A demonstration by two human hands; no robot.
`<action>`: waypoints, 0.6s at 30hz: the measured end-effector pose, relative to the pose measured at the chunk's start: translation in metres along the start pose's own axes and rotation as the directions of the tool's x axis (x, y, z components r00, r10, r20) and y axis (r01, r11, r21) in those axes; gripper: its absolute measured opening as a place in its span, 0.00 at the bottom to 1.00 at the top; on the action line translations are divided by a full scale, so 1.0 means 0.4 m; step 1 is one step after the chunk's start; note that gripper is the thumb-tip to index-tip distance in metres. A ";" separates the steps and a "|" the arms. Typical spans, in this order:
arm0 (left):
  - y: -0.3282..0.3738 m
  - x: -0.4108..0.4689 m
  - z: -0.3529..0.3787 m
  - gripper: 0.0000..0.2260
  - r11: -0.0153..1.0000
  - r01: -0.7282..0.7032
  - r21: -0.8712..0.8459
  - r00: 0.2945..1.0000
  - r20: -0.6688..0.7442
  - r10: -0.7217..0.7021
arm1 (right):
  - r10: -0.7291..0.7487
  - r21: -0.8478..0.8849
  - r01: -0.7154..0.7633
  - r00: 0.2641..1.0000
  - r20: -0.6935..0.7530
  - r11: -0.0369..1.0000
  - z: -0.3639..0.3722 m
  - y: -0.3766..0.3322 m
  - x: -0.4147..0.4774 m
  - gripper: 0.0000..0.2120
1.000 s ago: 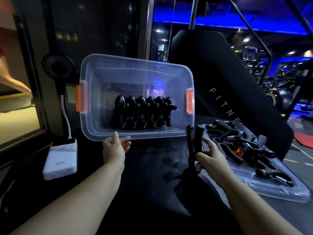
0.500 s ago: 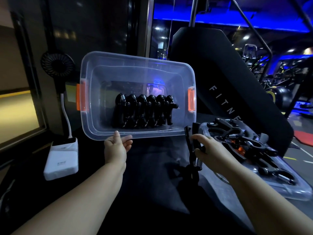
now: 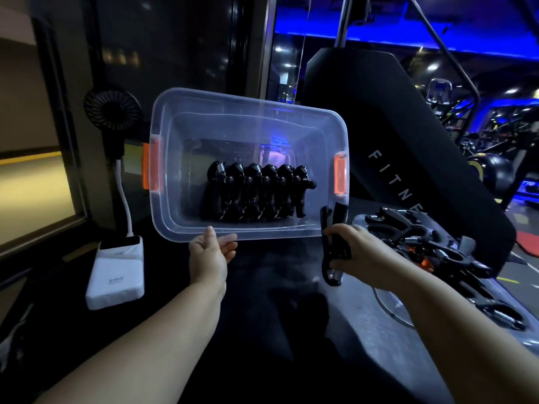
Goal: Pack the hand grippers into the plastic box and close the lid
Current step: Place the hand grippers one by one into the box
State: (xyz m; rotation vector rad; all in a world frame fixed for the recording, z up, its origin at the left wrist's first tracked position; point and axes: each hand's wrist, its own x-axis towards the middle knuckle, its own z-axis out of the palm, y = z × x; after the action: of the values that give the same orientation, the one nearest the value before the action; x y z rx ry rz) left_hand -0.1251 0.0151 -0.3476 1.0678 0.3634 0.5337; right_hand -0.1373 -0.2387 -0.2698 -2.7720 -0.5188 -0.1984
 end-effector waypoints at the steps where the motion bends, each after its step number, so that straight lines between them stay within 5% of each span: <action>1: 0.000 -0.001 0.000 0.15 1.000 0.002 0.000 1.000 0.000 -0.002 | -0.013 0.030 0.014 0.999 -0.030 0.999 -0.002 -0.012 0.007 0.30; 8: 0.003 -0.007 -0.004 0.10 1.000 0.009 -0.005 1.000 0.001 -0.009 | -0.108 0.215 0.150 0.975 -0.195 0.965 0.002 -0.095 0.106 0.33; 18: -0.004 -0.001 -0.003 0.17 0.999 -0.020 -0.043 0.999 0.034 0.021 | -0.174 0.289 0.246 0.952 -0.253 0.925 0.026 -0.223 0.235 0.37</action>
State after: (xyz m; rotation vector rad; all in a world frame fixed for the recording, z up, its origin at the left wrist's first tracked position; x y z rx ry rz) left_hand -0.1255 0.0152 -0.3494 1.0391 0.3094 0.5387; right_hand -0.0829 -0.1253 -0.2367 -2.3421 -0.7207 -0.4311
